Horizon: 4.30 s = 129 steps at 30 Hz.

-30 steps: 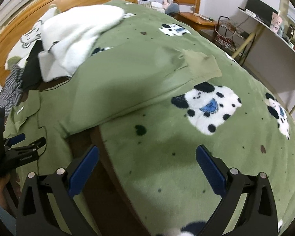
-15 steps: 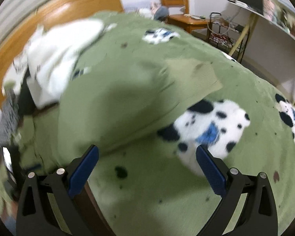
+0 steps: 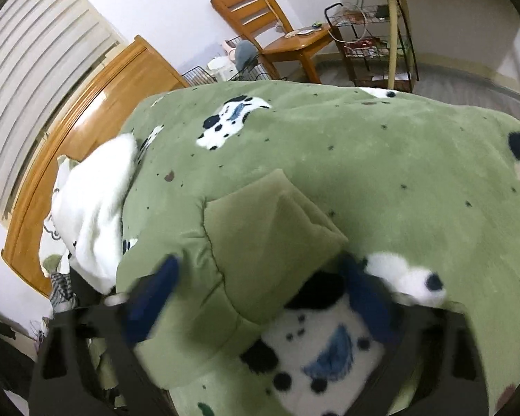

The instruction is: Fold large clothes

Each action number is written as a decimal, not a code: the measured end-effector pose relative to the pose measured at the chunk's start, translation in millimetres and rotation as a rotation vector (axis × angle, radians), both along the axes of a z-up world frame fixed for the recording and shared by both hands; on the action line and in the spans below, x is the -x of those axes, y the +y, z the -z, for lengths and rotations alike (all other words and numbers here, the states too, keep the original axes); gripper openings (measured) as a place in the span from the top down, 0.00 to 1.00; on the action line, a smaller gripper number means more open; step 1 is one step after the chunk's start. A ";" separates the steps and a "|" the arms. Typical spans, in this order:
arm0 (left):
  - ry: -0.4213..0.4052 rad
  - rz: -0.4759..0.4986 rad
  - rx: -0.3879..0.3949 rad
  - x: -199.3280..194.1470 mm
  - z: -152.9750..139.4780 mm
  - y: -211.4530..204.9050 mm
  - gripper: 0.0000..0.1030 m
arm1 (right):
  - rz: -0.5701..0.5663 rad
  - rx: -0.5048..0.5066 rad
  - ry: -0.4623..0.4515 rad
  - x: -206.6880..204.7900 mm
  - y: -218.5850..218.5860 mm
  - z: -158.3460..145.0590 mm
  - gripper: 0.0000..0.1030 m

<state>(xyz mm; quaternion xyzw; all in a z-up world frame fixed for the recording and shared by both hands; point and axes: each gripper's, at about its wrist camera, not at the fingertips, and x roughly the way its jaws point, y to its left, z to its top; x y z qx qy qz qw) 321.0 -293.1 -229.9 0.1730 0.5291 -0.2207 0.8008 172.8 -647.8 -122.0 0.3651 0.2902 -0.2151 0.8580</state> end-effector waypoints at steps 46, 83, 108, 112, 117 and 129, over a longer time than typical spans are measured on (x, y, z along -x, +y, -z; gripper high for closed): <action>-0.154 -0.614 -0.053 107.8 -116.0 375.4 0.06 | -1.039 0.293 -0.084 -51.6 522.0 -114.0 0.88; -0.046 -0.660 0.239 137.8 -36.3 345.0 0.12 | -0.983 0.321 0.097 -28.7 442.4 -4.5 0.23; -0.062 -0.689 0.200 140.1 -19.3 321.4 0.80 | -0.907 0.281 0.131 -29.8 398.3 20.7 0.23; -0.098 -0.674 0.190 137.8 -29.2 320.1 0.82 | -0.880 0.224 0.117 -29.6 386.6 25.4 0.22; -0.164 -0.659 0.217 125.7 -57.9 325.7 0.84 | -0.811 0.176 0.122 -34.9 364.2 33.9 0.21; -0.400 -0.486 0.116 50.3 -132.9 313.8 0.84 | -0.735 0.217 0.145 -56.8 342.5 43.0 0.21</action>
